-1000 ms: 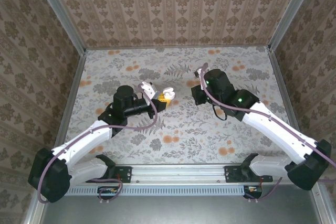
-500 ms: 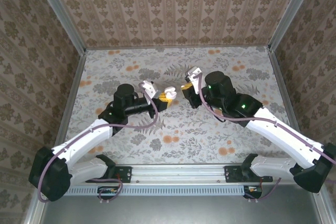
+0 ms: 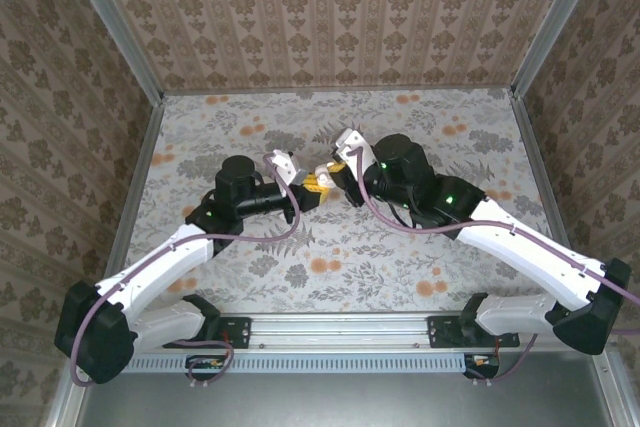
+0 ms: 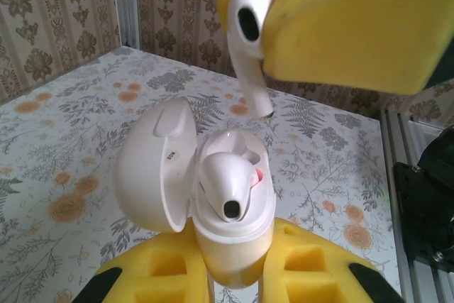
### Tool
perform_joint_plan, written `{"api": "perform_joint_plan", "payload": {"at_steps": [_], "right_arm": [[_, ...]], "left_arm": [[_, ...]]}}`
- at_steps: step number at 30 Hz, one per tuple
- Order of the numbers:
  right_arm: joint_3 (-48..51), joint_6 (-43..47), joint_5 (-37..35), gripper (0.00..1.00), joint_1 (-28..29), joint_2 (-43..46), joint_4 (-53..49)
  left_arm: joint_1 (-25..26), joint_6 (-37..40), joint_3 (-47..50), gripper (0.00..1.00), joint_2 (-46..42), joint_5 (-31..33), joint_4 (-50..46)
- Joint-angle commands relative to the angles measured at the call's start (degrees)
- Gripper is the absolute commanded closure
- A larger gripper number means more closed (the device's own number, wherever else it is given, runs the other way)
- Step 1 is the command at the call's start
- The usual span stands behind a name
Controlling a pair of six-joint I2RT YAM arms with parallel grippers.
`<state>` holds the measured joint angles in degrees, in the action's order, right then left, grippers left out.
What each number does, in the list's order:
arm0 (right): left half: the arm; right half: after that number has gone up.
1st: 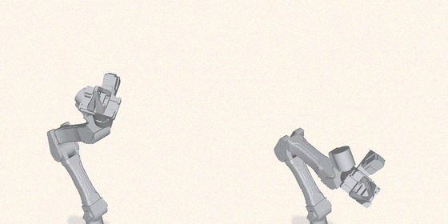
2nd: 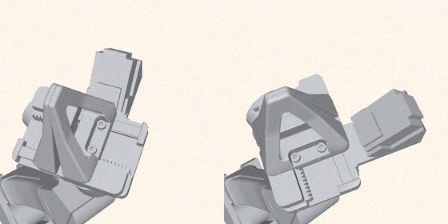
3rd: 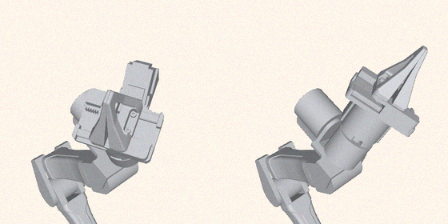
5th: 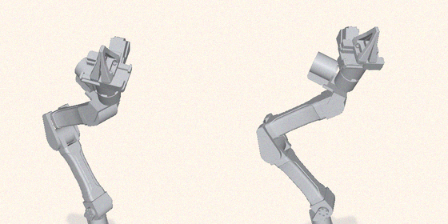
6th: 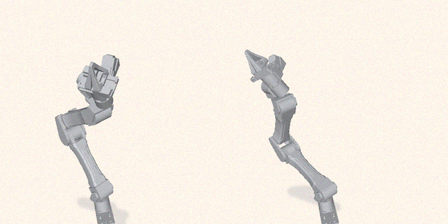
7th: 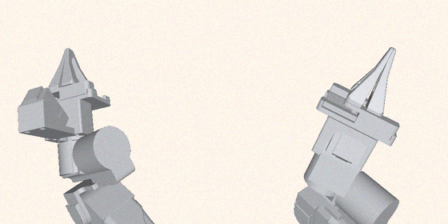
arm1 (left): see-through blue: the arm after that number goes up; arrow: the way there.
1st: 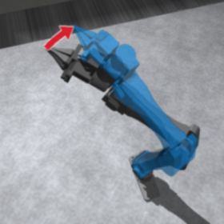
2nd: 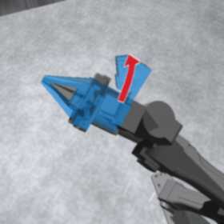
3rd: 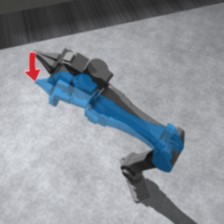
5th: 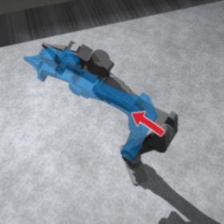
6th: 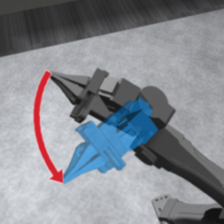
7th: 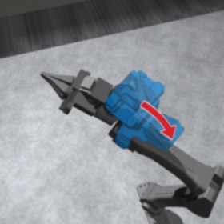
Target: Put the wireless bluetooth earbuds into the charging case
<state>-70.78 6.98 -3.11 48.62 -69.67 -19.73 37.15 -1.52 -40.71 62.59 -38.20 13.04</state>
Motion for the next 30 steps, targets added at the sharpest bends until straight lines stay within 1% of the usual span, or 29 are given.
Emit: {"api": "perform_joint_plan", "payload": {"at_steps": [1, 19, 30], "right_arm": [[-1.69, 2.18, -2.11, 0.91, 0.66, -0.03, 1.46], [1.67, 2.76, -1.97, 0.91, 0.92, -0.33, 2.07], [2.93, 2.76, -1.47, 0.91, 0.89, -0.51, 2.33]], "left_arm": [[0.29, -0.77, -1.88, 1.00, -0.36, -1.59, -0.33], [0.21, -4.40, -2.89, 1.00, -0.79, -1.32, 0.32], [0.21, -5.25, -2.94, 1.00, -1.28, -1.02, 1.04]]}}
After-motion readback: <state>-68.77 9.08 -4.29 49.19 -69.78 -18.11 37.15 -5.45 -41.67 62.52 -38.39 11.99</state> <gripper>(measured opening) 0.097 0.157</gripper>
